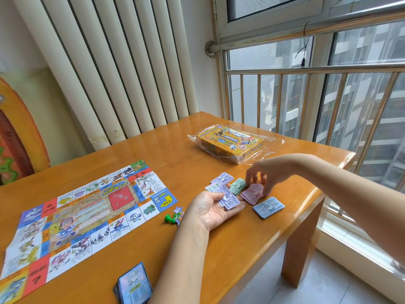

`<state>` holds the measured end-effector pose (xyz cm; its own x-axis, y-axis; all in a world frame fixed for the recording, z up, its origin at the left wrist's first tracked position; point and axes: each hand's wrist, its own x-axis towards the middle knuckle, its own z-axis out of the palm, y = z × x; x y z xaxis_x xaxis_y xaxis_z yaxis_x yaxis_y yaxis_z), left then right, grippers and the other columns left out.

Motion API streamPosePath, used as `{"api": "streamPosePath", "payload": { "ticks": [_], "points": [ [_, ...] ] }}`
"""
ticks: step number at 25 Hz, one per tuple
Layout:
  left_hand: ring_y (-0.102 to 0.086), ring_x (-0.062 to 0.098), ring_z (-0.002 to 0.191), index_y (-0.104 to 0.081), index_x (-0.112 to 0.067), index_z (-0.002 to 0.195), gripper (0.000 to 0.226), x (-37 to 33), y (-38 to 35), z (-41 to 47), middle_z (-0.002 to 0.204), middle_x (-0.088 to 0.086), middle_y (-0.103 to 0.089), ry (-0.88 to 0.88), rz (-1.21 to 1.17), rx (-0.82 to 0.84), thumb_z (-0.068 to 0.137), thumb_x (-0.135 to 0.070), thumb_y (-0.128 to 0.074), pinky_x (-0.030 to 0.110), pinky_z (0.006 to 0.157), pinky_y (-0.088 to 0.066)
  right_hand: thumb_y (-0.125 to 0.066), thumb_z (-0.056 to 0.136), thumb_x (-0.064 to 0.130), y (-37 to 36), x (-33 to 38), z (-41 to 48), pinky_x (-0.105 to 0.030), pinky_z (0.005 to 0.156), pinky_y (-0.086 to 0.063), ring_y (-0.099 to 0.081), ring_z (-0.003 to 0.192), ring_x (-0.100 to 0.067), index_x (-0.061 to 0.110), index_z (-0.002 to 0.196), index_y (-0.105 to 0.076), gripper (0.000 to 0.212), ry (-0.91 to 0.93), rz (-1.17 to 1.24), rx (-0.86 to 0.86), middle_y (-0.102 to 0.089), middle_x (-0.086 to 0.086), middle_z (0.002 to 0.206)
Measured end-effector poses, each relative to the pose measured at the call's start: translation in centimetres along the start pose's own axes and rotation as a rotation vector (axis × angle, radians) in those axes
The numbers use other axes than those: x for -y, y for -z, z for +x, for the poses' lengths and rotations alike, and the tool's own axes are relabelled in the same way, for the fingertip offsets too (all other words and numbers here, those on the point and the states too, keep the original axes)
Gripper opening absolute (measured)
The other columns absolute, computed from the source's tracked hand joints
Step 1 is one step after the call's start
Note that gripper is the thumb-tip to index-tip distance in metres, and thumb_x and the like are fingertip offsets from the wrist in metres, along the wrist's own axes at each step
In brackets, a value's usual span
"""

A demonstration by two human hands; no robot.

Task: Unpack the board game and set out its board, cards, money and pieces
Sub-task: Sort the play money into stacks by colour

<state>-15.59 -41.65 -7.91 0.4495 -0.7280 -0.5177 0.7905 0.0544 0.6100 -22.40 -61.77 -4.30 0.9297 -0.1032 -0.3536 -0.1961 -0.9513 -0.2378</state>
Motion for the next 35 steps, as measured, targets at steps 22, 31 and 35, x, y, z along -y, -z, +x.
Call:
{"api": "streamPosePath", "payload": {
  "ticks": [22, 31, 35],
  "points": [
    [-0.044, 0.051, 0.123, -0.057, 0.001, 0.108, 0.033, 0.0, -0.2, -0.5, 0.119, 0.039, -0.053, 0.002, 0.009, 0.017, 0.098, 0.002, -0.026, 0.053, 0.095, -0.039, -0.076, 0.077, 0.024, -0.5, 1.0, 0.1, -0.01, 0.067, -0.039, -0.052, 0.1, -0.01, 0.027, 0.118, -0.062, 0.044, 0.171, -0.045, -0.021, -0.054, 0.009, 0.107],
    [-0.044, 0.053, 0.123, -0.057, 0.002, 0.106, 0.032, -0.2, 0.2, -0.7, 0.101, 0.038, -0.057, 0.04, 0.04, 0.054, 0.098, 0.002, -0.026, 0.053, 0.094, -0.04, -0.076, 0.078, 0.025, -0.9, 0.9, -0.1, -0.01, 0.068, -0.038, -0.052, 0.099, -0.009, 0.032, 0.118, -0.062, 0.043, 0.188, 0.007, -0.024, -0.055, 0.01, 0.108],
    [-0.045, 0.051, 0.122, -0.058, 0.001, 0.106, 0.032, 0.0, 0.1, -0.6, 0.103, 0.037, -0.058, 0.035, 0.024, 0.062, 0.098, 0.002, -0.026, 0.052, 0.093, -0.041, -0.075, 0.079, 0.023, -1.2, 0.9, 0.1, -0.003, 0.064, -0.037, -0.052, 0.097, -0.008, 0.031, 0.116, -0.062, 0.04, 0.19, 0.013, -0.037, -0.056, 0.01, 0.107]
  ]
}}
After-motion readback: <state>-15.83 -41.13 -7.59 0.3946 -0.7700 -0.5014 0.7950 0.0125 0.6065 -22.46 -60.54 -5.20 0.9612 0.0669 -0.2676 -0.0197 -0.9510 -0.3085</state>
